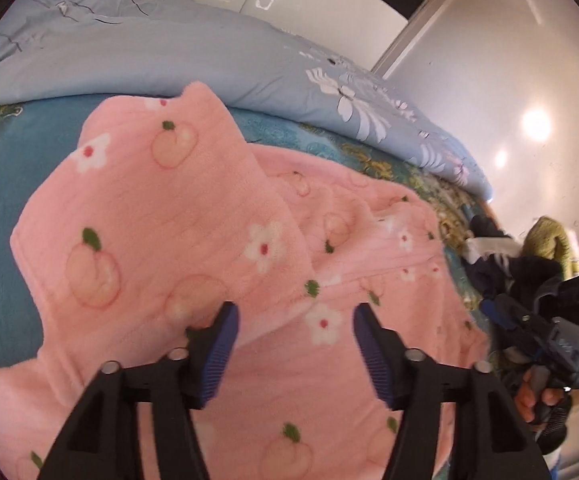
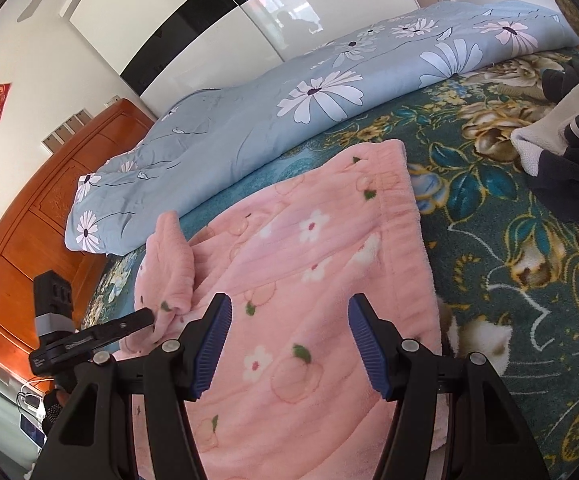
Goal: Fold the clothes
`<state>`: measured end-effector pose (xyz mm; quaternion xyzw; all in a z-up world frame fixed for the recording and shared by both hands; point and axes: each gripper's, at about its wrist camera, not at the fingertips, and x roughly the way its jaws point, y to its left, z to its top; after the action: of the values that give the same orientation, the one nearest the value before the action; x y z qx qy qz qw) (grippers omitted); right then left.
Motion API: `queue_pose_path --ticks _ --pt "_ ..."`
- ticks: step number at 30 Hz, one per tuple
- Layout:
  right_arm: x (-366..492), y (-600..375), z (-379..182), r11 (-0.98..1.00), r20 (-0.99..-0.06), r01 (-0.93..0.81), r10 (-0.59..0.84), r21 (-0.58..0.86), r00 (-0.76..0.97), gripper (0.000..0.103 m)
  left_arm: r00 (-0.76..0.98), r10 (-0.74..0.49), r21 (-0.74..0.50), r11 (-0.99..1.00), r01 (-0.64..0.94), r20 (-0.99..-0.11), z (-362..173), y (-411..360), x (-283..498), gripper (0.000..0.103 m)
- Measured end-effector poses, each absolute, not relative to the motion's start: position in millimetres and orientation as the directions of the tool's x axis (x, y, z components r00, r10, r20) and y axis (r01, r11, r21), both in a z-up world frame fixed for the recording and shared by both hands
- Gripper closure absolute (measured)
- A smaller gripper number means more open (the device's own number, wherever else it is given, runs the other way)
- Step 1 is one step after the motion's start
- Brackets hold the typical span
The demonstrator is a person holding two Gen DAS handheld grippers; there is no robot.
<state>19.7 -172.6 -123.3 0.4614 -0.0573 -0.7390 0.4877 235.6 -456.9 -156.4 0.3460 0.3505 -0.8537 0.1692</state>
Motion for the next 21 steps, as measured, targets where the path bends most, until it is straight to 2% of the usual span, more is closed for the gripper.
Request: queue_pose_path --ticks 3,5,7,11,14,17,18,19,21 --pt "23.0 -171.3 -125.2 -0.511 -0.621 0.665 -0.779 0.545 -0.090 0.041 -0.748 -0.117 -0.552 -0.603 0.576 -0.653 -143.7 -466.1 281.6 0.027" --pt "25.0 -168.9 -125.3 -0.505 -0.612 0.664 -0.786 0.551 -0.089 0.041 -0.743 -0.169 -0.616 -0.458 0.641 -0.647 -152.4 -480.8 313.2 0.027" --pt "25.6 -166.3 -125.5 -0.501 -0.603 0.658 -0.793 0.562 -0.089 0.041 -0.763 -0.136 -0.704 -0.308 0.639 -0.632 -175.4 -497.5 332.9 0.027" --pt "26.6 -162.4 -125.2 -0.489 -0.584 0.649 -0.807 0.583 -0.083 0.041 -0.785 -0.103 -0.777 -0.116 0.619 -0.610 -206.9 -515.4 348.9 0.028" --pt "26.1 -160.3 -125.3 -0.483 -0.578 0.647 -0.812 0.590 -0.079 0.041 -0.826 -0.087 -0.824 -0.072 0.562 -0.556 -214.6 -520.7 345.0 0.029" --pt "24.2 -158.5 -127.1 -0.487 -0.578 0.639 -0.812 0.596 -0.080 0.041 -0.817 -0.073 -0.813 -0.087 0.576 -0.572 -217.6 -520.4 329.7 0.029" --pt "23.6 -157.5 -127.9 -0.489 -0.578 0.635 -0.812 0.598 -0.081 0.041 -0.813 -0.068 -0.807 -0.092 0.583 -0.579 -219.0 -519.9 325.2 0.035" --pt "23.0 -156.5 -128.7 -0.492 -0.578 0.631 -0.812 0.600 -0.082 0.041 -0.807 -0.066 -0.801 -0.100 0.590 -0.586 -219.8 -519.9 321.6 0.057" --pt "22.1 -155.9 -130.2 -0.501 -0.585 0.623 -0.806 0.601 -0.084 0.041 -0.795 -0.068 -0.785 -0.126 0.607 -0.603 -219.5 -521.3 317.2 0.094"
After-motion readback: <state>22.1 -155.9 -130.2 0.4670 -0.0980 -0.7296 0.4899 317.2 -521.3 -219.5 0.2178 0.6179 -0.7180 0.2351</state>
